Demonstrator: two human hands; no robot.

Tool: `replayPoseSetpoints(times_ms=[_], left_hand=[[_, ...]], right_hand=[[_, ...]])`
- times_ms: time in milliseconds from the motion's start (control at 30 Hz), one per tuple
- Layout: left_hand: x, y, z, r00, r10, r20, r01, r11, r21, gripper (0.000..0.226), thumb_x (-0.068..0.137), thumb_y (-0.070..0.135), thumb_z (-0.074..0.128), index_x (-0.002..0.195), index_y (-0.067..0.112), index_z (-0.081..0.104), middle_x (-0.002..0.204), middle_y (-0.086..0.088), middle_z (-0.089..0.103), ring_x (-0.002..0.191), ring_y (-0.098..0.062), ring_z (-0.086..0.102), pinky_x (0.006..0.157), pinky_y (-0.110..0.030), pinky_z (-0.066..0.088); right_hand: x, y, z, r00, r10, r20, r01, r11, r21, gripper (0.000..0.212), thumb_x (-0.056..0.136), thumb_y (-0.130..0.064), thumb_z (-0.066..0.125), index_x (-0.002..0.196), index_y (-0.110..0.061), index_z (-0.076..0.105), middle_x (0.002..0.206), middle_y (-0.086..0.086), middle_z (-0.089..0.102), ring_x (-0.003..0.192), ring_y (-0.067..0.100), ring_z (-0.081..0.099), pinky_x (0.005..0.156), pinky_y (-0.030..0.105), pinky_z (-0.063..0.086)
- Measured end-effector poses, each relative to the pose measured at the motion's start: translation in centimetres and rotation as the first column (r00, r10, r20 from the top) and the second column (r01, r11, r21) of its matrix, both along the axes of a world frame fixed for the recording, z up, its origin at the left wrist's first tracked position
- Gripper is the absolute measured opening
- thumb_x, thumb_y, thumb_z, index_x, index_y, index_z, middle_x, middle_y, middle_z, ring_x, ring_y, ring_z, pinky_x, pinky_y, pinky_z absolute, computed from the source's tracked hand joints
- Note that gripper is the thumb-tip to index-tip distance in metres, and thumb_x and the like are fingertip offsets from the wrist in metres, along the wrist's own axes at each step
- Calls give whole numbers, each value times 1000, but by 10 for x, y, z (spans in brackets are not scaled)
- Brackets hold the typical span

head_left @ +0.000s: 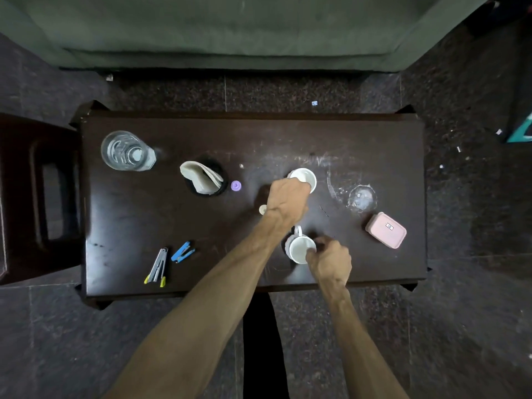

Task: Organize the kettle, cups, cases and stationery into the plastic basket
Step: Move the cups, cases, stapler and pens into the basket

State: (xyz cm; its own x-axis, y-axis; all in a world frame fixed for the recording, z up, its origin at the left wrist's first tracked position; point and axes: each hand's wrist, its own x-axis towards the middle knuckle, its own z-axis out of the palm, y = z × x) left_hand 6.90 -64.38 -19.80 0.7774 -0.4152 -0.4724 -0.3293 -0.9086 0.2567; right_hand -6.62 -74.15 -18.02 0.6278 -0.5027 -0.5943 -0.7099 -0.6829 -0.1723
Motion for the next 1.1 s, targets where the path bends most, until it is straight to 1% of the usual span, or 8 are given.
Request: replayPoseSetpoints(times_ms=[300,400,567,667,733,833,967,1100], left_hand=[[-17,17,-8,994,-76,73,81,994,-72,36,84,11,62,118,19,69,95,-11,76,90,-36,72,74,-37,51],[-39,17,3,993,28,113,-5,979,-206,40,80,10,59,119,14,65,90,-10,75,79,-38,71,68,-40,50],[-110,10,11,965,257,46,-232,925,-303,15,80,21,67,93,14,64,70,-8,71,53,-35,67,48,-33,49],[-143,-14,7,944,271,-189,-306,932,-195,39,88,38,58,121,16,56,81,-12,75,70,-39,73,62,-38,53],[-155,-34,3,900,315,-302,-367,921,-133,43,92,45,56,124,15,53,92,-13,75,81,-39,72,70,-40,52],[-145,-57,3,845,391,-364,-447,891,-80,29,97,38,56,111,13,64,101,-13,75,92,-36,73,75,-39,53],[-118,-61,0,807,442,-392,-485,874,-13,20,98,13,55,111,10,71,113,-12,72,107,-32,69,84,-38,53],[-125,-44,15,876,340,-341,-378,925,-50,16,94,18,59,103,11,71,99,-11,77,95,-34,73,67,-31,40]], right_hand=[[21,-17,0,961,200,188,-215,975,61,24,82,-11,73,103,-17,80,110,6,75,103,33,68,84,36,53],[27,-18,4,966,139,216,-163,982,95,32,78,-13,74,109,-17,78,111,5,77,101,31,71,87,36,55],[38,-19,11,933,116,342,-132,991,24,34,76,-12,72,109,-22,73,95,0,73,84,28,70,78,40,58],[51,-25,8,927,233,294,-248,969,13,47,83,-16,73,129,-27,70,96,1,71,90,28,69,80,39,56],[62,-29,2,938,289,193,-300,954,29,45,89,-24,74,134,-30,68,97,3,76,98,32,72,85,40,56],[73,-33,-10,922,369,117,-375,926,39,33,93,-28,72,126,-33,73,103,8,79,103,36,72,89,41,58],[81,-35,-19,869,465,170,-479,877,48,26,94,-18,70,118,-21,78,112,16,76,102,42,70,88,45,58],[82,-35,-12,839,465,282,-489,872,17,21,94,-14,73,114,-11,79,106,21,75,94,44,70,82,44,56]])
